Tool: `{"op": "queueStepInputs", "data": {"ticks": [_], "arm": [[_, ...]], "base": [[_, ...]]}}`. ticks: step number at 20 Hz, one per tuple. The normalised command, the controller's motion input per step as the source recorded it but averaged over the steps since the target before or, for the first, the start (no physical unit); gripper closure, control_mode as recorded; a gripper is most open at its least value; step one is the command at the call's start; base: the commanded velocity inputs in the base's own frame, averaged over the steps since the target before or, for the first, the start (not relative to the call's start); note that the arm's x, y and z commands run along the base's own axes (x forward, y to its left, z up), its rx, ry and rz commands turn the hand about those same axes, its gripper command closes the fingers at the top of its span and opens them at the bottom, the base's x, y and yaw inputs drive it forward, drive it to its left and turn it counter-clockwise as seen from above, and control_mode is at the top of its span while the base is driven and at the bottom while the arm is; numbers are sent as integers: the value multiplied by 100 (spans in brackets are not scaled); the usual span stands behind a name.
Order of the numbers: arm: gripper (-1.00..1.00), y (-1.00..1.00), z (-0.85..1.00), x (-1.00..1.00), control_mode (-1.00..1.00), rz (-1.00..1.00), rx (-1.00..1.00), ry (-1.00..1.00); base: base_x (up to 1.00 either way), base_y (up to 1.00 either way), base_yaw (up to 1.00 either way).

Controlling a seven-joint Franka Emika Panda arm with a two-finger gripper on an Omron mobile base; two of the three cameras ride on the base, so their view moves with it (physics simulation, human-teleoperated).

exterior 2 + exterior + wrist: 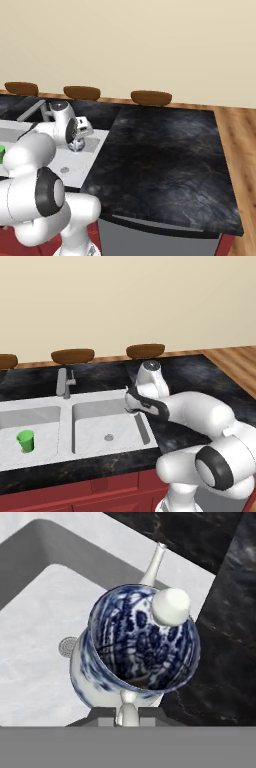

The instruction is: Place the cup in the left basin and the teapot in the right basin of the sink.

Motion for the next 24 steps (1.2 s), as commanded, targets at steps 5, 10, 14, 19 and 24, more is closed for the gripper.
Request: {"op": "queueStepInputs", "data": {"ticks": [5, 10, 14, 19, 24], "arm": [[100, 63, 0, 10, -100, 11, 0, 10], [100, 45, -15, 11, -100, 6, 0, 4], [100, 22, -25, 17, -100, 3, 0, 0], [100, 15, -25, 31, -100, 1, 0, 0], [100, 15, -27, 29, -100, 1, 0, 0]], "base": [[0, 0, 0], [0, 0, 0], [0, 0, 0], [0, 0, 0], [0, 0, 0]]}}
